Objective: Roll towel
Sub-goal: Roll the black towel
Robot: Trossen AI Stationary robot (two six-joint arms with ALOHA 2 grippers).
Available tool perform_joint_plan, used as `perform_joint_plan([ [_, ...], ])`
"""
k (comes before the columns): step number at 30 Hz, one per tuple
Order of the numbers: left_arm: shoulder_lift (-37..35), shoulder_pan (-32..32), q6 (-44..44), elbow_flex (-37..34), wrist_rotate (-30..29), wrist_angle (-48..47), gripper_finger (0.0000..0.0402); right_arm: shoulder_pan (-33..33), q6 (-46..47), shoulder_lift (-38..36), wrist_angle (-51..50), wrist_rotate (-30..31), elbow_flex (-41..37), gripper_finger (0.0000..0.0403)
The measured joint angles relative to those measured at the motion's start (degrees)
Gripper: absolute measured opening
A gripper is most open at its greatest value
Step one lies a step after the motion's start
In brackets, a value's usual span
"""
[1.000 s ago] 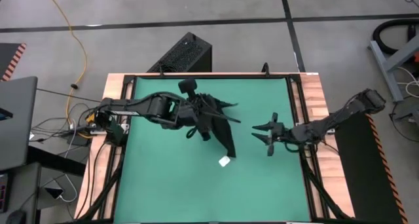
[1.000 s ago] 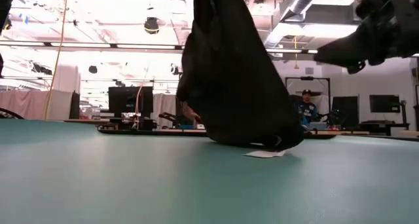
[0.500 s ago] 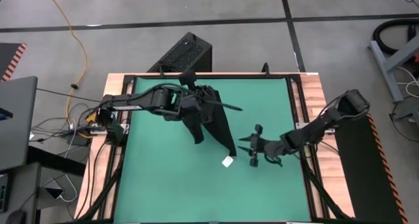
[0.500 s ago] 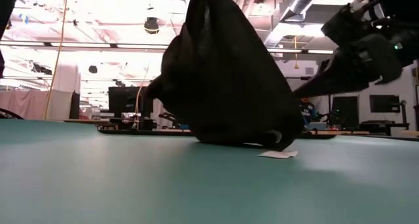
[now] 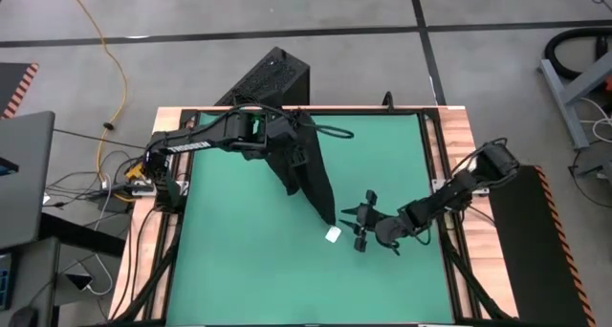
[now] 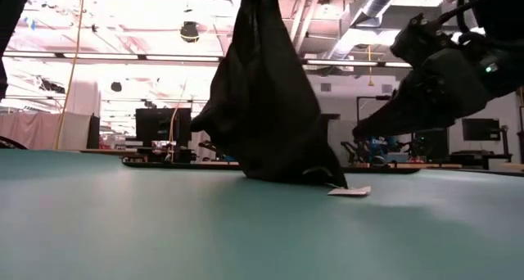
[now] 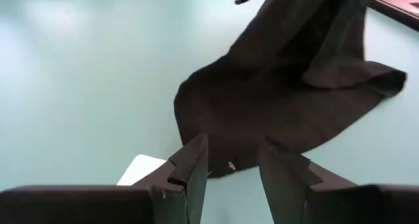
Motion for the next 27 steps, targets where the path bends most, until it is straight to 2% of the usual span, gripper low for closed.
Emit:
perform_joint_plan([
  [7,0.00,0.56,0.09,0.00,0.08,0.04,0.0000,-1.12,-5.05,10.00,-0.25,0.35,8.11,0.0152],
  [12,0.00,0.56,0.71,0.00,0.06,0.02,0.0000,-0.46,-8.83,14.30,-2.38,3.88,13.73,0.0151],
  [18,0.00,0.56,1.61,-0.02,0.02,0.04,0.0000,0.10,-8.56,17.16,-9.98,5.85,18.29,0.0165],
  [23,0.00,0.56,1.84,-0.02,0.00,0.04,0.0000,0.13,-7.48,17.48,-11.27,6.17,19.91,0.0186],
  [27,0.00,0.56,1.60,-0.02,0.03,0.04,0.0000,-0.07,-7.44,17.48,-11.40,8.92,20.16,0.0193],
])
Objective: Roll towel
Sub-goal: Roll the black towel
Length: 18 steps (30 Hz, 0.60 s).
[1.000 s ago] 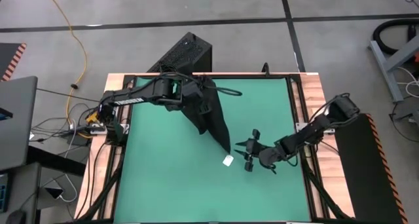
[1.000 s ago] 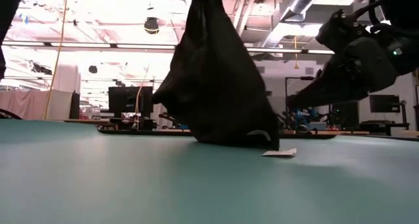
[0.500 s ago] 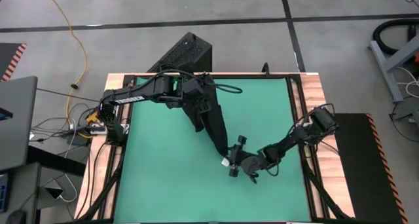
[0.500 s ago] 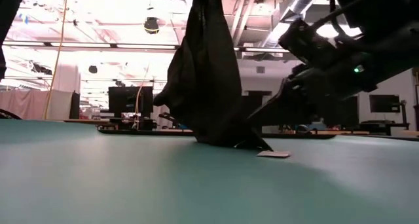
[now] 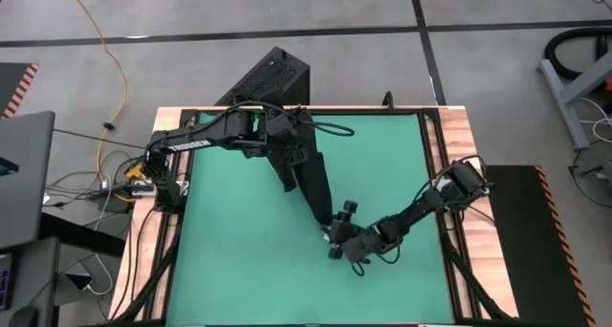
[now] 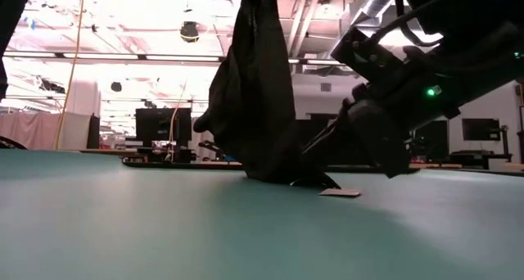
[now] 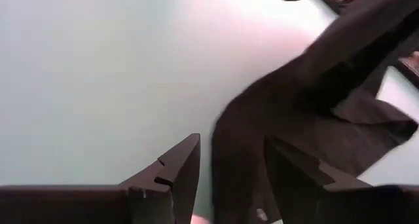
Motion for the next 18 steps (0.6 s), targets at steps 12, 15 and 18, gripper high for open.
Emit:
perform_joint_plan([
  [12,0.00,-0.97,-0.55,0.00,0.01,0.20,0.0000,-3.93,11.16,-0.04,-10.32,-0.35,0.03,0.0046],
  [15,0.00,-2.33,0.32,0.02,-0.15,0.38,0.0000,-4.35,12.18,-0.77,-11.83,-0.13,0.01,0.0013],
  [18,0.09,-4.15,0.61,1.78,-1.65,-1.96,0.0000,-3.55,11.73,-4.46,-12.46,1.80,-0.01,0.0007],
])
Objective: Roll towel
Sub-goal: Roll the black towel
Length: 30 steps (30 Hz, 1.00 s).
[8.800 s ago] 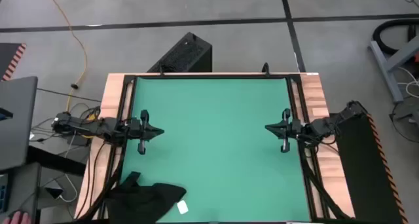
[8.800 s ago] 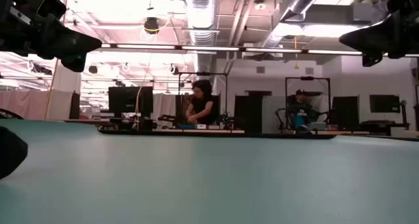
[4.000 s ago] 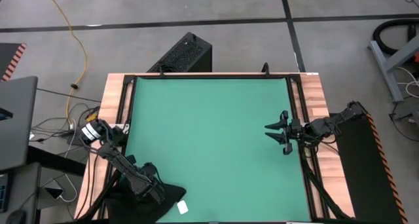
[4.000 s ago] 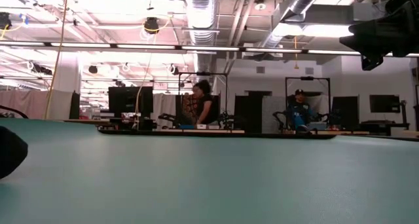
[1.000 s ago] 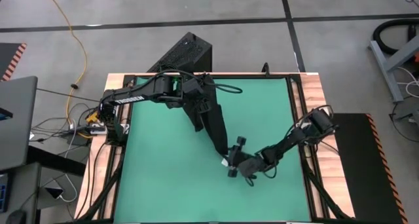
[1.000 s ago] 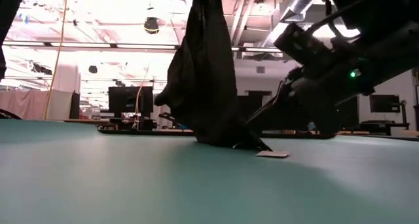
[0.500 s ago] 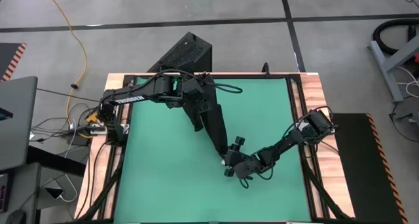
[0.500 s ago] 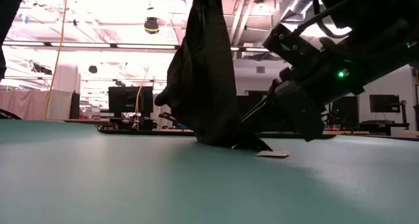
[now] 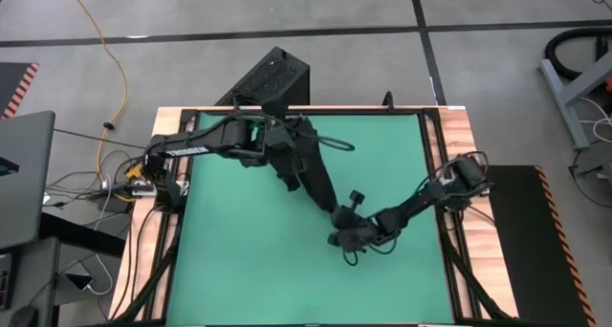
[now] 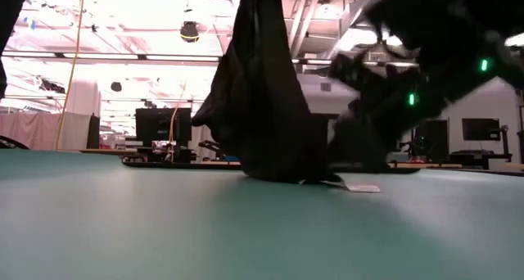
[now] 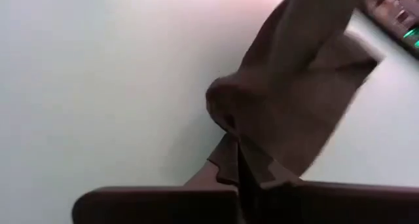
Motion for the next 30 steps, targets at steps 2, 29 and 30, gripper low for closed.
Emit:
perform_joint_plan([
  [2,-0.05,-1.13,-0.31,1.72,-2.07,-2.27,0.0000,1.18,-0.34,-4.58,-1.91,4.46,0.00,0.0005],
  [29,-15.33,3.73,-18.78,-16.59,-0.75,-0.08,0.0000,0.15,-40.27,-51.68,-17.20,35.66,3.13,0.0000],
  [30,-15.80,4.57,-17.20,-19.14,0.21,2.92,0.0000,-0.35,-40.90,-51.57,-17.28,35.73,3.13,0.0000],
])
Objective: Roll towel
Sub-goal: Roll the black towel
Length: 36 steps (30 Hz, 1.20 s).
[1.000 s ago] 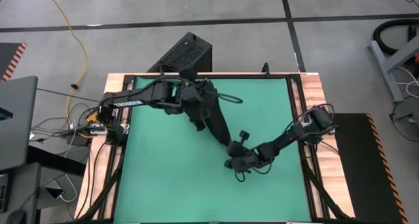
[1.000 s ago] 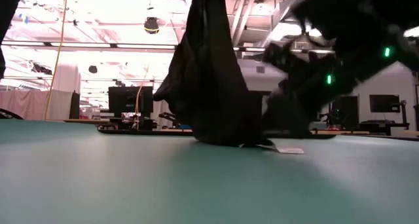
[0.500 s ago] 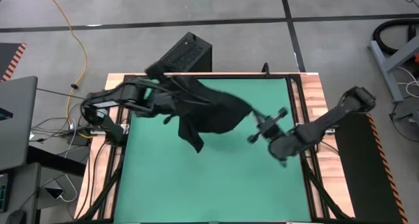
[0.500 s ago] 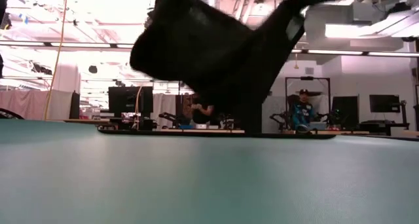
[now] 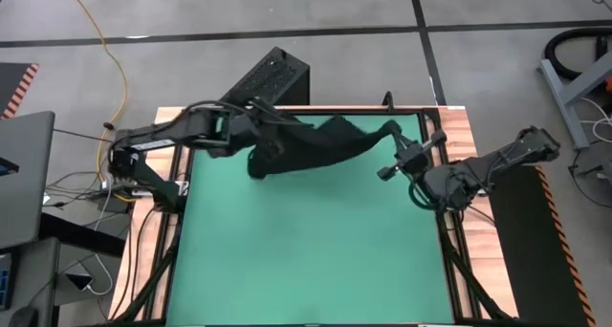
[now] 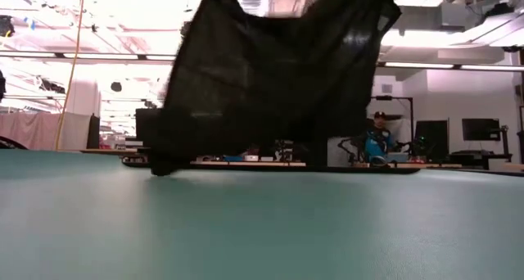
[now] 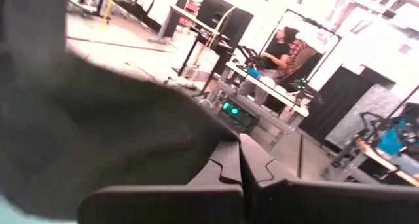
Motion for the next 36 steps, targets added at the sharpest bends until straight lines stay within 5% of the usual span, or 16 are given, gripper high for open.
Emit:
perform_joint_plan([
  [5,-3.12,2.96,7.42,-6.95,-0.55,10.10,0.0000,-3.84,-2.21,0.36,-3.89,2.49,0.00,0.0000],
  [12,-9.87,2.38,5.59,-7.45,-2.03,7.12,0.0000,-5.46,-10.33,0.54,0.75,2.69,0.00,0.0000],
  [20,-12.53,-9.82,-6.25,-7.43,-3.34,-1.36,0.0000,3.40,-22.44,2.01,17.60,2.71,0.05,0.0000],
  [24,-12.46,-19.57,-7.08,-7.42,-8.58,0.44,0.0000,9.47,-31.36,5.48,25.23,2.79,3.35,0.0000],
  [30,-12.48,-31.32,-6.21,-2.67,-19.31,2.92,0.0000,15.50,-32.88,11.95,20.01,2.77,16.34,0.0000],
  [36,-12.39,-33.97,-7.92,0.19,-22.11,2.64,0.0000,14.93,-33.90,17.91,17.37,2.62,28.83,0.0000],
])
